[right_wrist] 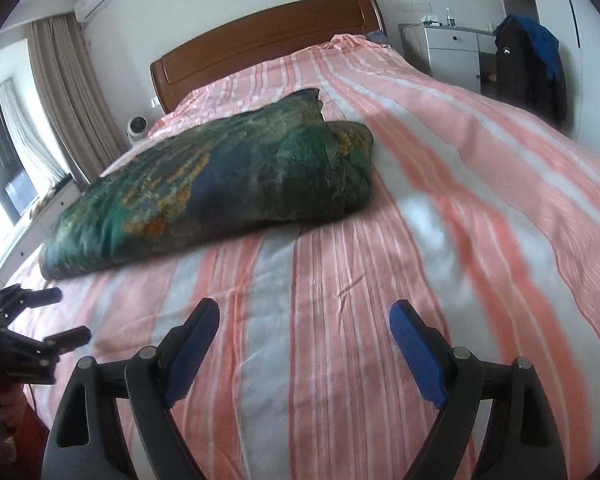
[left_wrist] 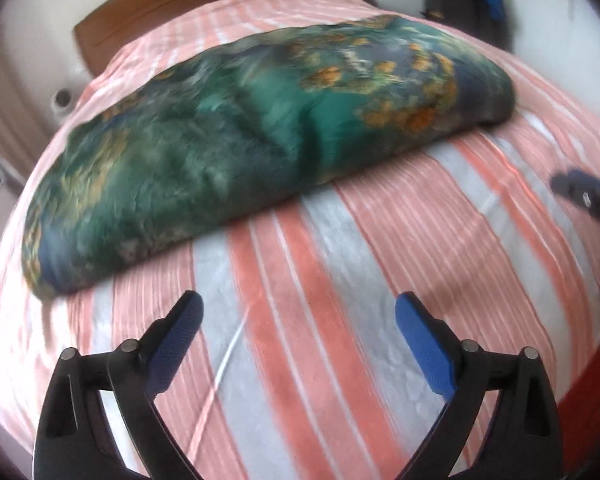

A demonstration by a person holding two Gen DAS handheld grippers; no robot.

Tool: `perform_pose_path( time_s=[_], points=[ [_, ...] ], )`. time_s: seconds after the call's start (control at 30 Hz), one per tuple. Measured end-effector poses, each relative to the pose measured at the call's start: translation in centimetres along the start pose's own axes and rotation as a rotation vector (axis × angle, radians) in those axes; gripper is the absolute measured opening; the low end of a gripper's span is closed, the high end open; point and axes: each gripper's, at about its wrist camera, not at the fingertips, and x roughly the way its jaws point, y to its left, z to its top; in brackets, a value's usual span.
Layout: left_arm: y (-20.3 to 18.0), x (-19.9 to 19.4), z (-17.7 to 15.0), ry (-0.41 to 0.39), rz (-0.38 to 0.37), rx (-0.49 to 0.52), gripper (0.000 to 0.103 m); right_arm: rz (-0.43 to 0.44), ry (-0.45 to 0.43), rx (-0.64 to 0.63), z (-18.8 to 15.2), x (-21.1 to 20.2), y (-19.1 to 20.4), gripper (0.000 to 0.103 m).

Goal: Fold large clothes
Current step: 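Lay the jacket flat on the bed and open both grippers, then move both open grippers back from the laid-out jacket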

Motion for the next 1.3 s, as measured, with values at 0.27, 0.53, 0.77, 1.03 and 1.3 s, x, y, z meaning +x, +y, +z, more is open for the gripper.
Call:
perform_pose_path(
  time_s=[0.27, 0.53, 0.77, 1.03, 1.3],
  points=[
    [1.0, 2.9, -0.9, 0.020, -0.034, -0.105, 0.103, -0.061, 0.057, -0.098, -1.2, 1.5, 1.1, 0.089],
    [-0.3, 1.8, -1.9, -0.005, -0.034, -0.103, 0.103, -0.089, 0.063, -0.147, -2.0, 2.5, 1.5, 0.100],
    [0.7, 2.5, -1.9, -0.008, -0.036, -0.105, 0.103, -0.101, 0.052, -0.160, -2.5, 2.8, 1.8, 0.103],
    [0.8, 2.7, -2.1, -0.007, -0.043, -0.104, 0.102, -0.109, 0.049, -0.169, -2.6, 2.9, 2.0, 0.103],
    [1.1, 2.3, -2.2, 0.002, -0.049, -0.109, 0.103, -0.124, 0.050, -0.182, -2.8, 3.1, 2.5, 0.103]
  ],
)
